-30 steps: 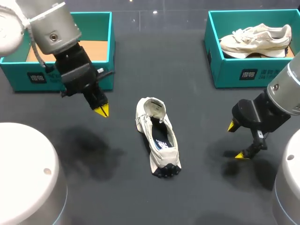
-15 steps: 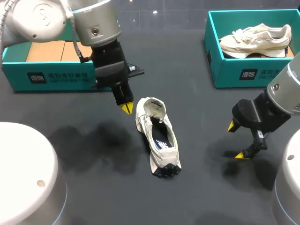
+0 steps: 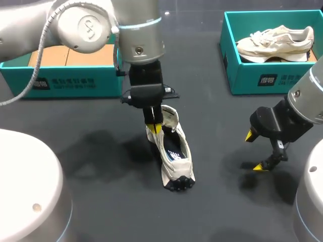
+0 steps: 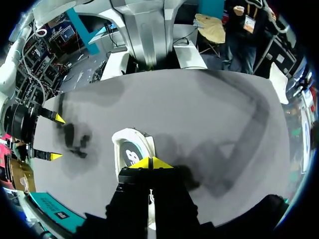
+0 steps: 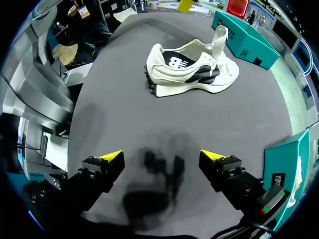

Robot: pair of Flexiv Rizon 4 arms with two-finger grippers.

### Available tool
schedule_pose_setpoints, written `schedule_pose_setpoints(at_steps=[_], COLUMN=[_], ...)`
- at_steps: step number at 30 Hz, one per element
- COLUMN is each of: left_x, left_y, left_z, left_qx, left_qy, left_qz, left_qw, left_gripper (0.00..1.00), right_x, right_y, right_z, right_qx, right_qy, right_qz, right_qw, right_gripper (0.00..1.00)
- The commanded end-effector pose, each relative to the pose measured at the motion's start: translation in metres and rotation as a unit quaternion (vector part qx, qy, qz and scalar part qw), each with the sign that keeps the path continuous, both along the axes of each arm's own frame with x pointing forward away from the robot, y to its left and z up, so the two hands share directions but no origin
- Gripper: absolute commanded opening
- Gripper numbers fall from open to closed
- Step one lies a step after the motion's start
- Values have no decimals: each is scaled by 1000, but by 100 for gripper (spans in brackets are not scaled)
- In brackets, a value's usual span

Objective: Take the shoe out of the shoebox, open the shoe tongue, remove and reinsert the insole, then place the shoe into the shoebox

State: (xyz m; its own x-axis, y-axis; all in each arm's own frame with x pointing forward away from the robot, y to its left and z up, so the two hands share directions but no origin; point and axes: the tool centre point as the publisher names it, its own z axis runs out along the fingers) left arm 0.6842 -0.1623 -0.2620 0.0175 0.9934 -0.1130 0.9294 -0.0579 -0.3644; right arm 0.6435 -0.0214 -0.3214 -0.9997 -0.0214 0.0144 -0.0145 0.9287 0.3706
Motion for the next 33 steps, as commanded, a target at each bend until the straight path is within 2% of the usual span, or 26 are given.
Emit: schedule_pose_setpoints(at_steps=[1,18,33], left_x=[1,-1,-1], left_y=[-17,-32,-26], left_z=[-20,-75,-105], left_qx=[49,72,91], left_qy=[-3,-33,-56], left_qz=[-17,-27,-26], left_qw=[999,997,994], left_gripper=[0,0,0], right_x=[-2,-2,-2], right_y=[0,0,0], right_z=[0,0,0], right_qx=[-1,-1,-1], right_qy=[-1,-1,-1], right_qz=[-1,-1,-1], right_qw=[1000,1000,1000], right_gripper=[100,100,100])
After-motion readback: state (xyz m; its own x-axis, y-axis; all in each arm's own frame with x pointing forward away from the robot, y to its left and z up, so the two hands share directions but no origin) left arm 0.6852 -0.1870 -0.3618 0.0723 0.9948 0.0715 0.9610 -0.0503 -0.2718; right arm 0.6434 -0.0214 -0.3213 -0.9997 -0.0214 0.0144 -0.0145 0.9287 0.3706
